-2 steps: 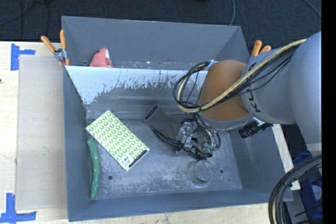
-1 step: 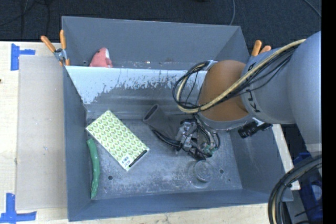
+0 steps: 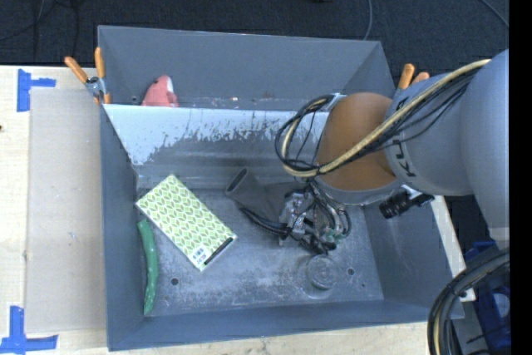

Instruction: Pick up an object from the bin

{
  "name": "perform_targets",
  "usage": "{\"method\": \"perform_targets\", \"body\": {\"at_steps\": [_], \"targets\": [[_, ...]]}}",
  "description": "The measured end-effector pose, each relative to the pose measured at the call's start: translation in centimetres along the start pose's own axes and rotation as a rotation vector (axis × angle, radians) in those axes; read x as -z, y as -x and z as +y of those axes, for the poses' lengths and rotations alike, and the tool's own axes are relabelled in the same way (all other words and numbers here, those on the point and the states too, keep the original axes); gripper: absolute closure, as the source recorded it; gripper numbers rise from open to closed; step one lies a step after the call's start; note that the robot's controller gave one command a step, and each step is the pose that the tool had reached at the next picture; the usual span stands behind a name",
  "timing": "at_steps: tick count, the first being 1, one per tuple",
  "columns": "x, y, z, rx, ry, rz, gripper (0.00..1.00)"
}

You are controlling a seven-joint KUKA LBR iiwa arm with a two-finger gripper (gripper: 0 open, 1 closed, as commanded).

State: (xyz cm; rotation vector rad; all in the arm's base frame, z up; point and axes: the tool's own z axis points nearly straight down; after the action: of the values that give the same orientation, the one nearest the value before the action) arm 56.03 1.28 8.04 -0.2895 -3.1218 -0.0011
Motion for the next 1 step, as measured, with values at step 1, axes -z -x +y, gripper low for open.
{"method": "perform_targets", "body": {"at_steps": [1], "targets": [[2.45, 0.14, 0.00, 0.000, 0.001, -0.006, 1.00]]}}
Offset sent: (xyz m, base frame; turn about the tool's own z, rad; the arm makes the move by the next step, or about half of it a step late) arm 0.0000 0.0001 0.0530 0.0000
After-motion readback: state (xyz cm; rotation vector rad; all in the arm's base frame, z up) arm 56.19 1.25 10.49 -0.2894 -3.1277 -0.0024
